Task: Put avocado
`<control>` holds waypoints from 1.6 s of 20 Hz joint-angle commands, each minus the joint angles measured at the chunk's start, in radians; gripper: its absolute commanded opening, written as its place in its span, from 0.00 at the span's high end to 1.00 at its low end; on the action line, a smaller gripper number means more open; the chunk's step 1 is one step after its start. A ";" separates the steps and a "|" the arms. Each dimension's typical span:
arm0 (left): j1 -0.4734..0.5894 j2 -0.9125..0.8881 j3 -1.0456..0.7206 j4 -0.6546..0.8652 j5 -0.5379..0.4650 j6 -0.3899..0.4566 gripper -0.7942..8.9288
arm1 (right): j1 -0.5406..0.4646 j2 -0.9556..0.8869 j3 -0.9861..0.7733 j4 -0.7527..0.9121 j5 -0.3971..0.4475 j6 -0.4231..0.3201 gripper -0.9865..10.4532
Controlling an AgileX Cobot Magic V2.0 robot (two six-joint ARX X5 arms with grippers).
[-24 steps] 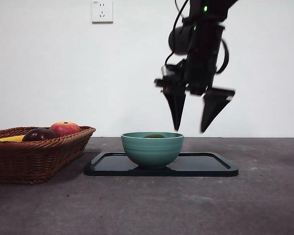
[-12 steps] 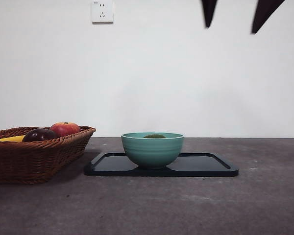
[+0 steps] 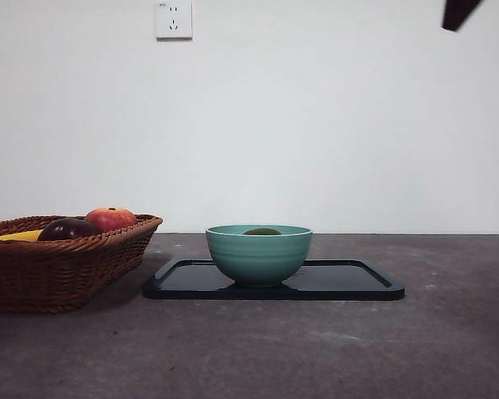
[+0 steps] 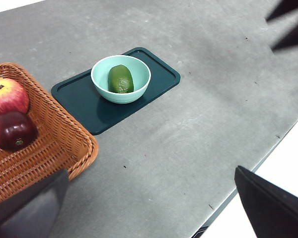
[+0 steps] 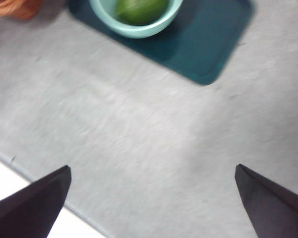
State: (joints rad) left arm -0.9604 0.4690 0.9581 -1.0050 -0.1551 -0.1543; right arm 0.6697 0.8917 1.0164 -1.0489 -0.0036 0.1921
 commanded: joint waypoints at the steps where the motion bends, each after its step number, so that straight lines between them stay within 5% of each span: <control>1: -0.008 0.002 0.011 0.010 -0.003 0.011 0.28 | 0.045 -0.106 -0.097 0.034 0.005 0.062 0.41; 9: -0.008 0.002 0.011 0.010 -0.003 0.010 0.28 | 0.061 -0.388 -0.212 0.062 0.038 0.085 0.41; 19: -0.008 0.002 0.011 0.010 -0.003 0.010 0.30 | 0.061 -0.438 -0.211 0.063 0.034 0.089 0.41; 21: -0.008 0.002 0.011 0.010 -0.003 0.010 0.46 | 0.061 -0.438 -0.211 0.062 0.034 0.089 0.48; 24: -0.008 0.002 0.011 0.011 -0.003 0.004 0.88 | 0.061 -0.438 -0.211 0.063 0.030 0.089 0.92; 32: -0.008 0.002 0.011 0.010 -0.003 0.004 0.91 | 0.061 -0.438 -0.211 0.066 0.031 0.089 0.90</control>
State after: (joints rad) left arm -0.9604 0.4690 0.9581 -1.0054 -0.1551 -0.1513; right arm 0.7208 0.4496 0.7967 -0.9970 0.0265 0.2710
